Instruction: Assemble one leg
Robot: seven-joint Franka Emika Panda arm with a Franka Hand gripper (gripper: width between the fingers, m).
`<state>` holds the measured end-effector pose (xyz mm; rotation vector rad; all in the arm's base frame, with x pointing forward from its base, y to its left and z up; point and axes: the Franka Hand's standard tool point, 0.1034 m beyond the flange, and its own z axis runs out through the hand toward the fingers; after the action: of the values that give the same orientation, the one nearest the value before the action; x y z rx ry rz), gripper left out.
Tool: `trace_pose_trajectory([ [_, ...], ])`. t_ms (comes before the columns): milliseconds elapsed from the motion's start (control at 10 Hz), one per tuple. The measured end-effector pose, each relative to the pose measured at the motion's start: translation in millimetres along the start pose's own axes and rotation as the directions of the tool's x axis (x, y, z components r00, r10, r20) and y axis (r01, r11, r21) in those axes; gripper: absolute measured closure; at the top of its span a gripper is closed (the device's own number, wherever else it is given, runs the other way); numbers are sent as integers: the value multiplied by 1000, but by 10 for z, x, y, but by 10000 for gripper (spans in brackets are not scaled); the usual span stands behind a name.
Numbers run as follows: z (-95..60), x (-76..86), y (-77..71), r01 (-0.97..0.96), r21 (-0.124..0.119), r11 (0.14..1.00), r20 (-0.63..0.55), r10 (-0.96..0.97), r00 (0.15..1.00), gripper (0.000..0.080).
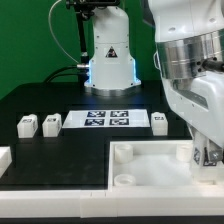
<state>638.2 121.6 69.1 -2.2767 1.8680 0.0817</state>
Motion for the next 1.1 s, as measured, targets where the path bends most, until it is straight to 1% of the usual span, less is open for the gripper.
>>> trace_pose_trajectory([
  [100,4,-13,1,79,-3,997,-8,-79,997,242],
  [200,8,-56,-4,286,-11,958,-24,-287,958,242],
  [300,-20,-73,-42,520,-28,854,-40,-521,853,168],
  [400,-22,-66,-45,663,-39,747,-38,-664,746,155],
  [700,-17,-50,-41,835,-50,548,-27,-836,548,151],
  [800,-21,-21,-39,910,-60,410,-20,-912,410,151],
  [900,-43,71,-45,980,-95,176,-6,-984,176,151],
  [1000,-48,100,-52,994,-109,-2,9,-1000,-1,151],
  [1100,-42,116,-64,986,-109,-126,15,-992,-125,151],
])
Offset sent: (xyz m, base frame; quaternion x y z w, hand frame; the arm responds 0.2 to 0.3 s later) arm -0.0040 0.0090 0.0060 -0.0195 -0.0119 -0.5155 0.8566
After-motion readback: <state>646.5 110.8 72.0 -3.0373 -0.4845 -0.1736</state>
